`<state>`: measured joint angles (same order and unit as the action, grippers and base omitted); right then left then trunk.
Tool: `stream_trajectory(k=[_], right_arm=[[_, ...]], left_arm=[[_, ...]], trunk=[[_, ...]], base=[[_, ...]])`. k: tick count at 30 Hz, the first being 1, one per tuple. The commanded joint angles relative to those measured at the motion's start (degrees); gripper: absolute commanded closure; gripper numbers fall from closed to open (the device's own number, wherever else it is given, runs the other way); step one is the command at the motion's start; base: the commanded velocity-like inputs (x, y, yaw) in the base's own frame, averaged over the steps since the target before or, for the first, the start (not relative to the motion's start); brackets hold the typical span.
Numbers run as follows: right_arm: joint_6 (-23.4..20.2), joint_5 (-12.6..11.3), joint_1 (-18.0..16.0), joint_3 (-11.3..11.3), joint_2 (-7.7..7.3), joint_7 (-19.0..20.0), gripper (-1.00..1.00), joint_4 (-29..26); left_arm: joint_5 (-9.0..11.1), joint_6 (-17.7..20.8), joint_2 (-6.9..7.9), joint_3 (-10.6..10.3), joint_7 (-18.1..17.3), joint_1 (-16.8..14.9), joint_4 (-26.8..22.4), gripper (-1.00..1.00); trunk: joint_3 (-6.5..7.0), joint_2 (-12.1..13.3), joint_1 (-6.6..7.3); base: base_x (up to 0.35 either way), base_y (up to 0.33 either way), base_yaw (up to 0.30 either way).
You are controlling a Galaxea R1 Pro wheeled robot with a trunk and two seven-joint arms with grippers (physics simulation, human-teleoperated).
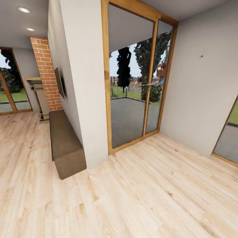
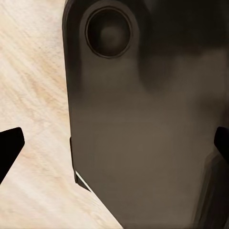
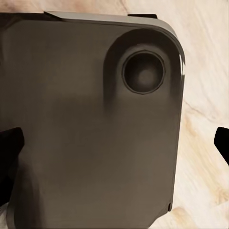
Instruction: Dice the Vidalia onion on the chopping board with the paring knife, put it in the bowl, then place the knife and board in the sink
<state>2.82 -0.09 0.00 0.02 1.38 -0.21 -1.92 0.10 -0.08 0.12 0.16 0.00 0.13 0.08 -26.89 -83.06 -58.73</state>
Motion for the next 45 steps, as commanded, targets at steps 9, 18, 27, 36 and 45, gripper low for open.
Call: stream_trajectory(k=[9,18,27,36,45], right_arm=[[0.6,-0.1,0.0,0.0,0.06,-0.1,-1.00,0.0],[0.7,0.0,0.0,0.1,0.10,0.0,-1.00,0.0],[1.4,-0.1,0.0,0.0,0.48,0.0,-1.00,-0.4],[6.2,0.2,0.0,0.1,0.22,0.0,-1.00,-3.9],[9.4,0.3,0.0,0.1,-0.03,-0.4,-1.00,-15.4]], left_arm=[[0.0,0.0,0.01,0.0,0.0,0.0,0.0,-1.00],[0.0,0.0,-0.22,-0.1,0.0,0.0,0.0,-1.00],[0.0,-1.5,-0.52,0.2,0.1,0.0,-2.2,-1.00],[0.0,-4.0,-0.05,0.3,0.2,0.0,-10.0,-1.00],[-0.1,-4.3,0.70,0.2,-0.1,0.0,-15.5,-1.00]], trunk=[[-0.04,0.0,0.00],[-0.04,0.0,0.00],[-0.04,0.0,0.00],[-0.04,0.0,0.00],[-0.04,0.0,0.00]], base=[[0.000,0.000,0.000],[0.000,0.000,0.000],[0.000,0.000,0.000],[0.000,0.000,0.000],[0.000,0.000,0.000]])
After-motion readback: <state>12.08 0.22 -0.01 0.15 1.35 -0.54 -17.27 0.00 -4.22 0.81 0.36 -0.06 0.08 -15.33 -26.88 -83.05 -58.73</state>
